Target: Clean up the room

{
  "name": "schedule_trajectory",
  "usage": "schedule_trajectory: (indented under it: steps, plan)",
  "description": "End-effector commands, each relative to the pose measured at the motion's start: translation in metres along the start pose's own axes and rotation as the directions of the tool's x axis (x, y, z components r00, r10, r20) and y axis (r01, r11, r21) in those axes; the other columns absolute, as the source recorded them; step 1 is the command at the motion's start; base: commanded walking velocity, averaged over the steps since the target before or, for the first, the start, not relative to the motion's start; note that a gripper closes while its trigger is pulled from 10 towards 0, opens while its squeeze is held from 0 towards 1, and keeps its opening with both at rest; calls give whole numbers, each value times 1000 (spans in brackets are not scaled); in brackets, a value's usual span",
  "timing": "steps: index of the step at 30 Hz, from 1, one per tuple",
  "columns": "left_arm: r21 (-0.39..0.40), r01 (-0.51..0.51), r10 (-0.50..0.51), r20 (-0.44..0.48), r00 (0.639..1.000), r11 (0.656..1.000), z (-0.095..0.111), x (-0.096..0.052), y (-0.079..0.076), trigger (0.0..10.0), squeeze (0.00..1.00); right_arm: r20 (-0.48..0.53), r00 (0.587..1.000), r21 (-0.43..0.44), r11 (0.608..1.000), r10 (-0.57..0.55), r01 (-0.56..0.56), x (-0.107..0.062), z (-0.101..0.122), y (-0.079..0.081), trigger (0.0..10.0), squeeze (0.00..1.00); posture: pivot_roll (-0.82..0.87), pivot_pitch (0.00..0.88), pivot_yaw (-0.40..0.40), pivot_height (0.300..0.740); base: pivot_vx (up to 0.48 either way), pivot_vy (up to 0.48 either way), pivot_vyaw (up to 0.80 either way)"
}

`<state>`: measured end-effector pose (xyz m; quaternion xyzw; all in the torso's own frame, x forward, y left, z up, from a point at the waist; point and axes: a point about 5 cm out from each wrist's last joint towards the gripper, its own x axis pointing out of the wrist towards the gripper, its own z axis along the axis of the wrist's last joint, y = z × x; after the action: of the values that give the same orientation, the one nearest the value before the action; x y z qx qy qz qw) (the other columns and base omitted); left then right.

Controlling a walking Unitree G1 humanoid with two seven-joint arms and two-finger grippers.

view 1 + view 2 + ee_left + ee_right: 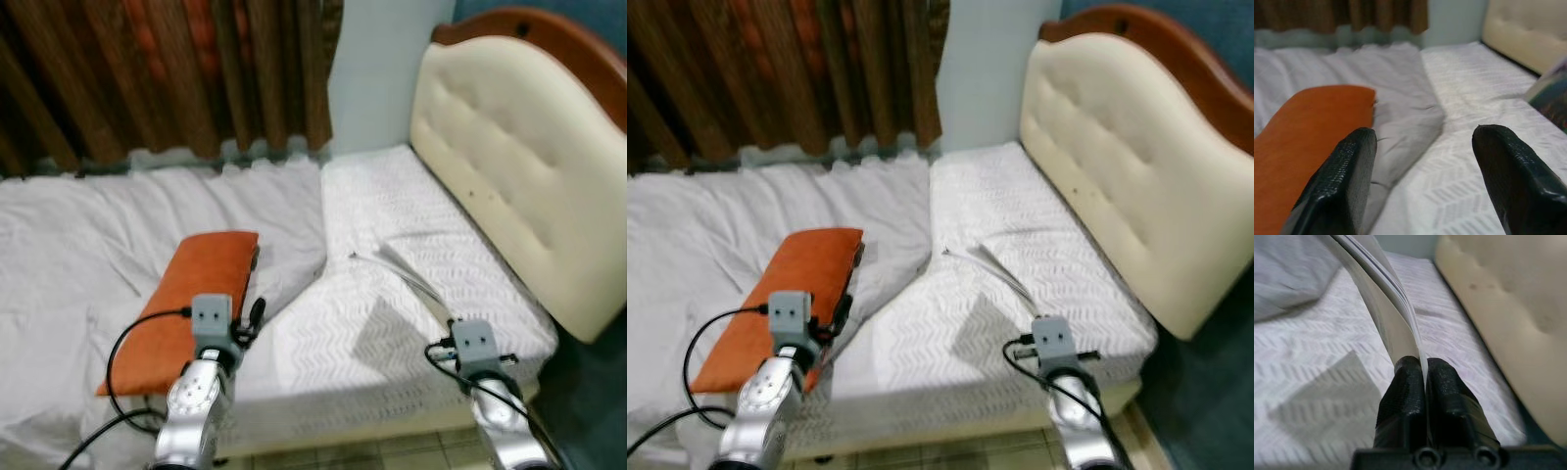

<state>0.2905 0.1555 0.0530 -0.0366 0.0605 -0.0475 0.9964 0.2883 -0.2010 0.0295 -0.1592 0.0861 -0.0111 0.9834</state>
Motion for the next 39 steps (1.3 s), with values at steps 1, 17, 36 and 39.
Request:
schedule_trajectory:
  steps: [1, 17, 36, 39]
  plan:
    - [3, -11, 11, 8, 1000, 1000, 3, 2, 1, 10000, 0, 58, 998, 15, 999, 31, -32, 7, 14, 3, 0, 0, 29, 0, 25, 740, 431, 0, 0]
    - [48, 6, -5, -22, 1000, 999, 0, 4, -3, 10000, 0, 33, 997, 27, 997, 64, -65, 7, 9, 7, 0, 0, 27, 0, 28, 740, 216, -29, 0]
    - [50, -29, 31, -22, 999, 998, 0, 2, 1, 10000, 0, 12, 995, 46, 994, 103, -104, 6, 6, 11, 0, 0, 34, 0, 30, 740, 0, -459, 0]
    - [24, -44, 44, -18, 999, 999, 1, 2, 5, 10000, 0, 17, 993, 57, 991, 118, -119, 6, 7, 13, 0, 0, 37, 0, 28, 740, 399, -201, 0]
